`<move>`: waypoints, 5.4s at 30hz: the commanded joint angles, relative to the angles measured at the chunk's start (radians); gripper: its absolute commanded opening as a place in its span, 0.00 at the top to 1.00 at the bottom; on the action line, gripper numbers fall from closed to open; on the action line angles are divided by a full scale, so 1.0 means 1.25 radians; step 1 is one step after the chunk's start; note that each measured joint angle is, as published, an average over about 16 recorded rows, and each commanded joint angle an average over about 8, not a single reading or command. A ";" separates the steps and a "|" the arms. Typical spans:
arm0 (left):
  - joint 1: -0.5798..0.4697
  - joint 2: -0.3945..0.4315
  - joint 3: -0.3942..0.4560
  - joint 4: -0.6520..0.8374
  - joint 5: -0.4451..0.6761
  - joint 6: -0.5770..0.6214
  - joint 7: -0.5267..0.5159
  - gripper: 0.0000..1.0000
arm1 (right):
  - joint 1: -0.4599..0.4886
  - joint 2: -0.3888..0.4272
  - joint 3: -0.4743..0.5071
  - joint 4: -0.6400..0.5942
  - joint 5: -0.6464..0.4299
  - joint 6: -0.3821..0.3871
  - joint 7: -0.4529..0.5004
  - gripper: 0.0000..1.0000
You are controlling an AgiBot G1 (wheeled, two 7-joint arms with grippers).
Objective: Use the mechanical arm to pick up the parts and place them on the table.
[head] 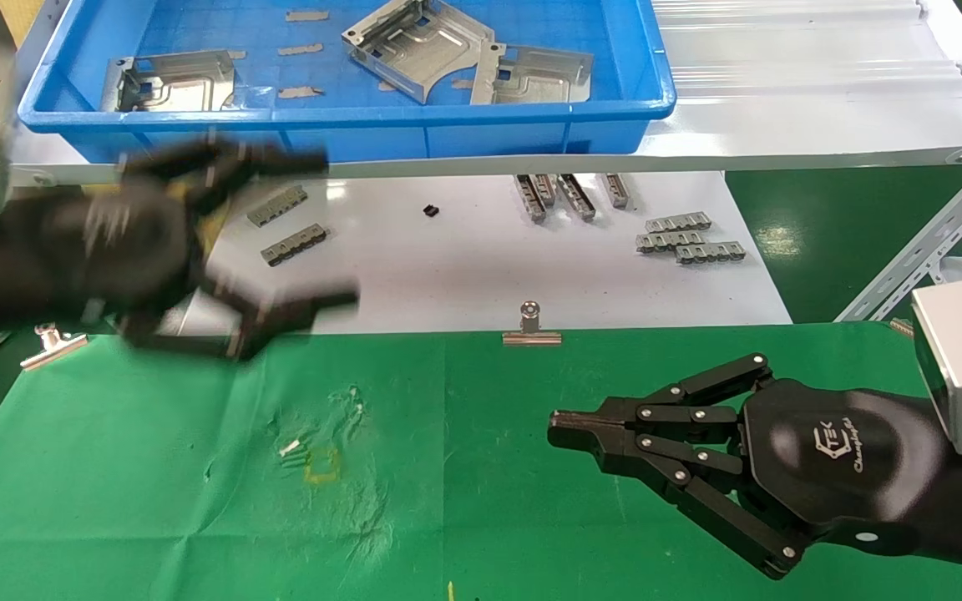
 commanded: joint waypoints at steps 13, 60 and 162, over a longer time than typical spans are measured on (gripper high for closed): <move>-0.370 0.341 0.098 0.570 0.269 -0.385 0.118 0.05 | 0.000 0.000 0.000 0.000 0.000 0.000 0.000 1.00; -0.431 0.447 0.148 0.743 0.320 -0.557 0.034 1.00 | 0.000 0.000 0.000 0.000 0.000 0.000 0.000 0.00; -0.129 0.106 0.279 0.661 0.111 0.123 0.595 0.00 | 0.000 0.000 0.000 0.000 0.000 0.000 0.000 0.00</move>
